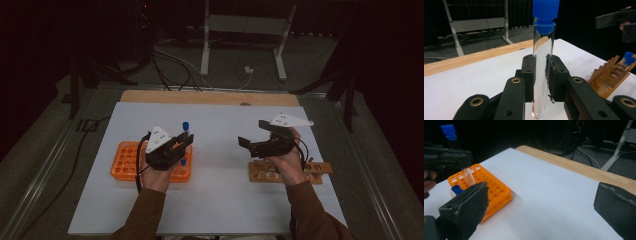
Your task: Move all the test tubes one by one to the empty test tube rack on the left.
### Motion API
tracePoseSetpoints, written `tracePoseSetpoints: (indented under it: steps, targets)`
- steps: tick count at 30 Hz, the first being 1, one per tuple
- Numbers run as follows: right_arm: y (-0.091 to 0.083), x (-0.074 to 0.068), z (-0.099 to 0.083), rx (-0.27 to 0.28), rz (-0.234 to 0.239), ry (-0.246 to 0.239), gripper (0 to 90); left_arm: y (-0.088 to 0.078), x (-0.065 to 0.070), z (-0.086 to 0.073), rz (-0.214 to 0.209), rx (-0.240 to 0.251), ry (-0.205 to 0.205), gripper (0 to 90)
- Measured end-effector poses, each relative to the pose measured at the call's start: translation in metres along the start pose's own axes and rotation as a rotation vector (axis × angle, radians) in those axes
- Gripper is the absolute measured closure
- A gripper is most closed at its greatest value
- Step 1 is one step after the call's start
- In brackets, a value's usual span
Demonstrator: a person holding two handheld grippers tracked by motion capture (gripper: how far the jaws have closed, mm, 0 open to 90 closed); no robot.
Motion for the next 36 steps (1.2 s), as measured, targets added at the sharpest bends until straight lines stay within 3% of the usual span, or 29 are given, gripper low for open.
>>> tracePoseSetpoints:
  steps: [11,25,36]
  targets:
    - [-0.015,0.028,-0.006,0.004,-0.050,0.022,0.0,-0.018,-0.016,0.003,0.036,0.017,0.004,77.9]
    - [-0.032,0.057,-0.015,0.010,-0.105,0.045,0.0,-0.038,-0.033,-0.005,0.072,0.010,0.000,77.9]
    - [-0.041,0.070,-0.022,0.023,-0.126,0.058,0.0,-0.049,-0.039,-0.010,0.063,0.022,0.016,77.8]
Point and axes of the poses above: each handheld gripper's, and its own axes: y roughly forward along the jaws, z roughly out of its top, x roughly to its right, the point moved 8 cm from there along y, roughly forward along the jaws, and after that the axes turned 10 degrees about -z, right-handed, at the moved point
